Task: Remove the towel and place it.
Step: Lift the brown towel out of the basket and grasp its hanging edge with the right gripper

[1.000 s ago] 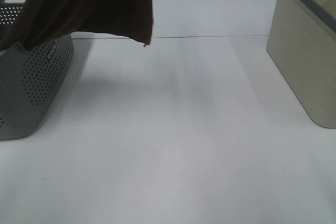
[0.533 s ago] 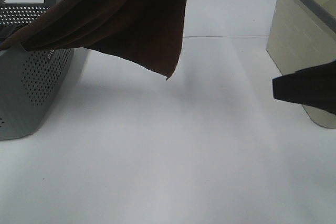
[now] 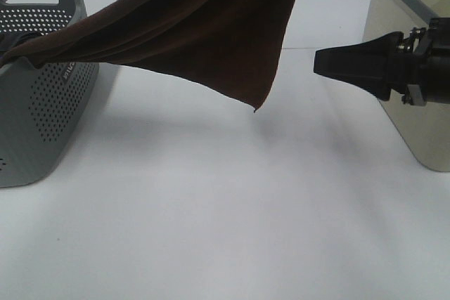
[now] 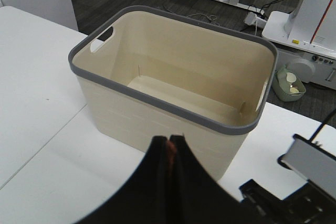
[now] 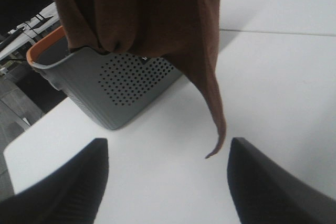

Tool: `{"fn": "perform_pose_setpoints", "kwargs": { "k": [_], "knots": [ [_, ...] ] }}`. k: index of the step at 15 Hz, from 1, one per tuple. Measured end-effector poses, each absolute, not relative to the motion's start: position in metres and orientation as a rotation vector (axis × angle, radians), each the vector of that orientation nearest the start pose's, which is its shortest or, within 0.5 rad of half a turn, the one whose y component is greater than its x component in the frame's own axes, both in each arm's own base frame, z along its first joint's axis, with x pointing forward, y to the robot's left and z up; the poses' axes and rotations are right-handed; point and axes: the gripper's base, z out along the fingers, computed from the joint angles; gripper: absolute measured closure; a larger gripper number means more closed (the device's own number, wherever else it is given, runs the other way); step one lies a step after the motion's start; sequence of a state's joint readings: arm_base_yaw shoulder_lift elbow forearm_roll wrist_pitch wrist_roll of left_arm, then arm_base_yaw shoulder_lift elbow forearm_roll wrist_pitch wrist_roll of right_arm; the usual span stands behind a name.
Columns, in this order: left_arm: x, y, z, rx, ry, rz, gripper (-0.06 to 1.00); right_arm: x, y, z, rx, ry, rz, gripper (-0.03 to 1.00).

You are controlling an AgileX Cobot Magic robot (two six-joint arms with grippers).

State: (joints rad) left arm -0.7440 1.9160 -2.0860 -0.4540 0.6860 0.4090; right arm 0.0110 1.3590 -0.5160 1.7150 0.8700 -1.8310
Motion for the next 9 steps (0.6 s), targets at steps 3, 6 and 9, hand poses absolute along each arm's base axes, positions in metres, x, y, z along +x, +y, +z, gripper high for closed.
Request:
{"fn": "perform_pose_setpoints", "kwargs": {
  "k": [3, 6, 9],
  "knots": [
    [0.313, -0.326, 0.431, 0.924, 1.747, -0.750, 0.94, 0.236, 0.078, 0.194, -0.697, 1.982, 0.852, 0.34],
    [0.313, -0.326, 0.431, 0.920, 1.748, -0.761, 0.94, 0.250, 0.095, 0.177, -0.850, 1.980, 0.823, 0.34],
    [0.312, -0.326, 0.431, 0.917, 1.749, -0.770, 0.94, 0.271, 0.098, 0.167, -0.846, 2.012, 0.810, 0.34]
  ]
}}
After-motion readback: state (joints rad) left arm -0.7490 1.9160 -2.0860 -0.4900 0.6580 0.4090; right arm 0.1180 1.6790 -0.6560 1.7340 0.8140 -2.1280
